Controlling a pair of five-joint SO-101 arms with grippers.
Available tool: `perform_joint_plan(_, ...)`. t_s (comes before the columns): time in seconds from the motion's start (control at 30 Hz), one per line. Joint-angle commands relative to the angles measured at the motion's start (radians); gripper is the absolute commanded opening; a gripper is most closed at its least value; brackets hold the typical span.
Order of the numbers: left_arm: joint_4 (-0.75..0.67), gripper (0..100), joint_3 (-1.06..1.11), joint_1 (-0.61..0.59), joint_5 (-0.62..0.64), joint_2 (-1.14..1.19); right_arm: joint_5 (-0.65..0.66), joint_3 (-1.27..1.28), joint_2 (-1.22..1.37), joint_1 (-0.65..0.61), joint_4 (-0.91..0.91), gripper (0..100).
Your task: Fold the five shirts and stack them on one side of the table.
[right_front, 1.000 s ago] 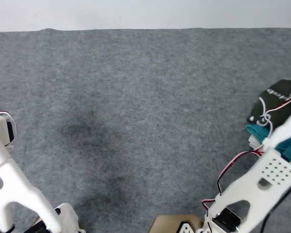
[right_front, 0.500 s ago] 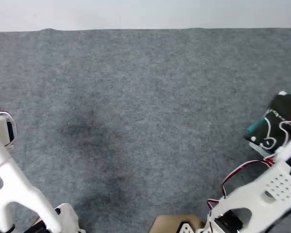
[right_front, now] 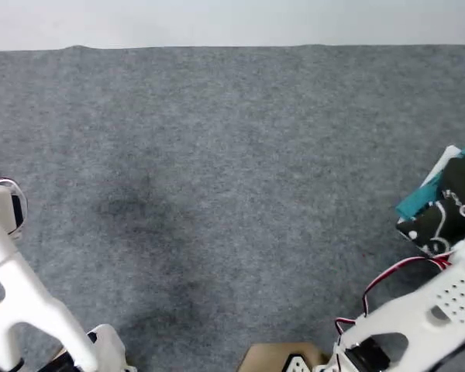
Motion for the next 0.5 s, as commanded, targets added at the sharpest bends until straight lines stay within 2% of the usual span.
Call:
perform_joint_plan(0.0,0.026,0,-0.010,0.005,-0.011,-0.034,0.012,-0.015,-0.119,0.025,-0.005,39.2)
perform_joint_plan(0.13,0.035,0,-0.008,0.006,-0.011,-0.034,0.011,-0.014,-0.225,-0.002,-0.004,36.3)
perform_joint_plan(0.27,0.037,0,-0.008,0.006,-0.011,-0.034,0.005,-0.011,-0.286,-0.061,0.039,28.6)
perform_joint_plan(0.47,0.037,0,-0.012,0.006,-0.011,-0.034,0.005,-0.009,-0.196,-0.122,0.028,4.5)
